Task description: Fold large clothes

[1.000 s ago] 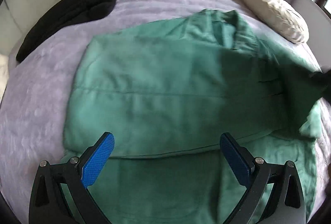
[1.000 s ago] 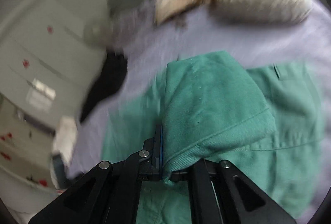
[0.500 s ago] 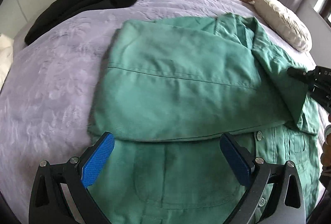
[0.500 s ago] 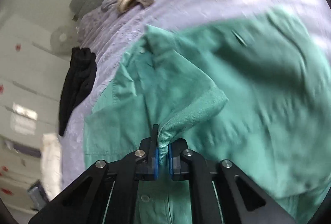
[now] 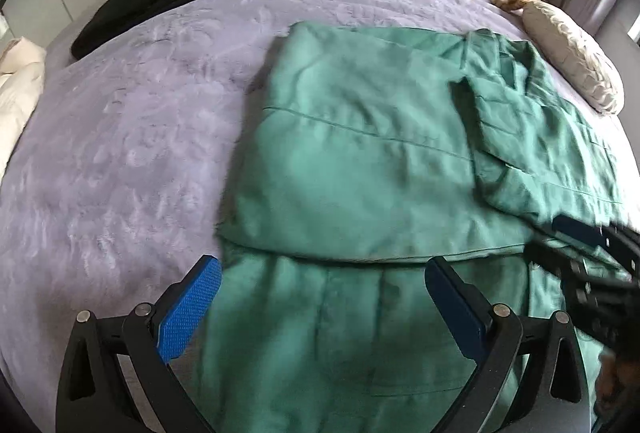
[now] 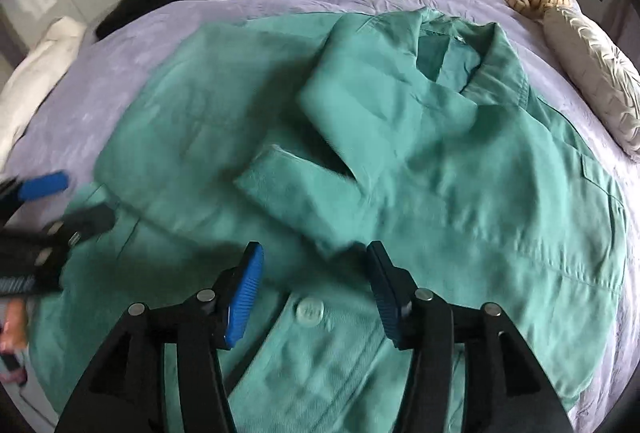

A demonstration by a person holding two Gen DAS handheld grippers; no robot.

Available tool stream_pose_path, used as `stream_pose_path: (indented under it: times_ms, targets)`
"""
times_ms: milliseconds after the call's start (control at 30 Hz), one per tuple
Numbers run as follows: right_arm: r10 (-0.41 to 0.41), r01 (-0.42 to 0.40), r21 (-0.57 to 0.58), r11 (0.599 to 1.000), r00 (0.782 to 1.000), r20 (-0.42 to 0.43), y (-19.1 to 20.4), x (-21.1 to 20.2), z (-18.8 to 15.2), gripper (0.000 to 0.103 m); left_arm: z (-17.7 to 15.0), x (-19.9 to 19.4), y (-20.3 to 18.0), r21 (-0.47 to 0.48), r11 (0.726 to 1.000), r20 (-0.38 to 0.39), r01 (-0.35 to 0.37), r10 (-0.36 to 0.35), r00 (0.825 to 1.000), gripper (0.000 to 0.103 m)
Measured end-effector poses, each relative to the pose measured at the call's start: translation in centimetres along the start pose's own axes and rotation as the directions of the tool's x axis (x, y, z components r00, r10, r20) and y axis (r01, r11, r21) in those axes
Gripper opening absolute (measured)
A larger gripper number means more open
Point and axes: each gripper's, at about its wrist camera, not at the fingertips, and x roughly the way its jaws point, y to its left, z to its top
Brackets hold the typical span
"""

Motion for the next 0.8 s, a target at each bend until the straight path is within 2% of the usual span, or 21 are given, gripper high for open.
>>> stream_pose_path:
  times_ms: [133, 167, 233, 267, 333, 367, 400, 433, 500, 567, 600, 633, 667, 700, 733, 767, 800]
  targets:
    - [0.052, -0.052, 0.148, 0.988, 0.999, 0.004, -3.3, -1.9, -2.7, 0.058, 0.8, 0.0, -2.4, 0.033, 0.998, 0.009, 0.046, -0.046, 0.999, 0.102]
    - [0.077, -0.078, 0.219, 0.973, 0.997, 0.012, -4.8, -2.5, -3.6, 0.06, 1.1, 0.1, -3.1, 0.043, 0.997, 0.01, 0.059, -0.059, 0.998, 0.102]
    - [0.131, -0.137, 0.394, 0.909, 0.99, 0.043, -8.7, -3.6, -5.9, 0.06, 1.6, 0.4, -4.4, 0.06, 0.995, 0.01, 0.075, -0.076, 0.997, 0.102]
    - [0.151, -0.163, 0.486, 0.858, 0.986, 0.065, -10.8, -4.0, -7.3, 0.06, 2.1, 0.6, -5.3, 0.073, 0.994, 0.011, 0.084, -0.085, 0.996, 0.102]
    - [0.188, -0.235, 0.68, 0.694, 0.972, 0.144, -15.5, -4.9, -11.1, 0.061, 2.8, 1.0, -6.5, 0.088, 0.992, 0.014, 0.094, -0.095, 0.995, 0.102]
    - [0.189, -0.257, 0.73, 0.634, 0.966, 0.175, -16.9, -5.2, -12.3, 0.061, 3.4, 1.3, -7.4, 0.099, 0.99, 0.018, 0.096, -0.098, 0.995, 0.102]
    - [0.177, -0.291, 0.796, 0.531, 0.957, 0.232, -19.1, -5.6, -14.4, 0.061, 3.8, 1.6, -7.9, 0.105, 0.99, 0.02, 0.097, -0.1, 0.995, 0.102]
    - [0.167, -0.309, 0.822, 0.478, 0.951, 0.261, -20.2, -5.7, -15.5, 0.061, 4.2, 1.9, -8.4, 0.111, 0.989, 0.023, 0.096, -0.099, 0.995, 0.102]
    - [0.131, -0.368, 0.868, 0.335, 0.93, 0.344, -22.8, -6.0, -17.8, 0.061, 4.9, 2.8, -9.6, 0.125, 0.989, 0.027, 0.077, -0.081, 0.996, 0.102]
    - [0.075, -0.442, 0.88, 0.174, 0.897, 0.436, -24.9, -6.1, -20.3, 0.061, 5.3, 3.9, -10.5, 0.137, 0.989, 0.012, 0.05, -0.052, 0.999, 0.102]
    - [0.056, -0.468, 0.876, 0.116, 0.884, 0.465, -25.5, -6.0, -21.1, 0.06, 5.3, 4.2, -10.6, 0.136, 0.99, 0.007, 0.045, -0.046, 0.999, 0.102]
    - [0.04, -0.494, 0.868, 0.058, 0.87, 0.492, -26.0, -5.7, -21.9, 0.056, 5.4, 4.5, -10.7, 0.133, 0.99, 0.001, 0.04, -0.041, 0.999, 0.102]
    - [0.032, -0.514, 0.858, 0.002, 0.858, 0.513, -26.4, -5.3, -22.5, 0.044, 5.4, 4.7, -10.9, 0.128, 0.991, -0.006, 0.032, -0.032, 0.999, 0.102]
    - [0.025, -0.532, 0.845, -0.051, 0.845, 0.534, -26.8, -4.9, -23.1, 0.012, 5.5, 4.8, -11.0, 0.125, 0.992, -0.007, 0.027, -0.026, 1.0, 0.102]
    - [0.025, -0.534, 0.842, -0.082, 0.843, 0.537, -27.0, -4.6, -23.5, 0.003, 5.5, 4.8, -11.1, 0.123, 0.992, -0.007, 0.023, -0.022, 1.0, 0.102]
    - [0.019, -0.531, 0.841, -0.106, 0.844, 0.536, -27.1, -4.5, -23.9, 0.003, 5.4, 4.7, -11.2, 0.124, 0.992, -0.004, 0.022, -0.022, 1.0, 0.102]
    - [0.006, -0.535, 0.837, -0.112, 0.842, 0.539, -27.1, -4.6, -24.3, 0.003, 5.4, 4.6, -11.3, 0.131, 0.991, 0.002, 0.019, -0.02, 1.0, 0.102]
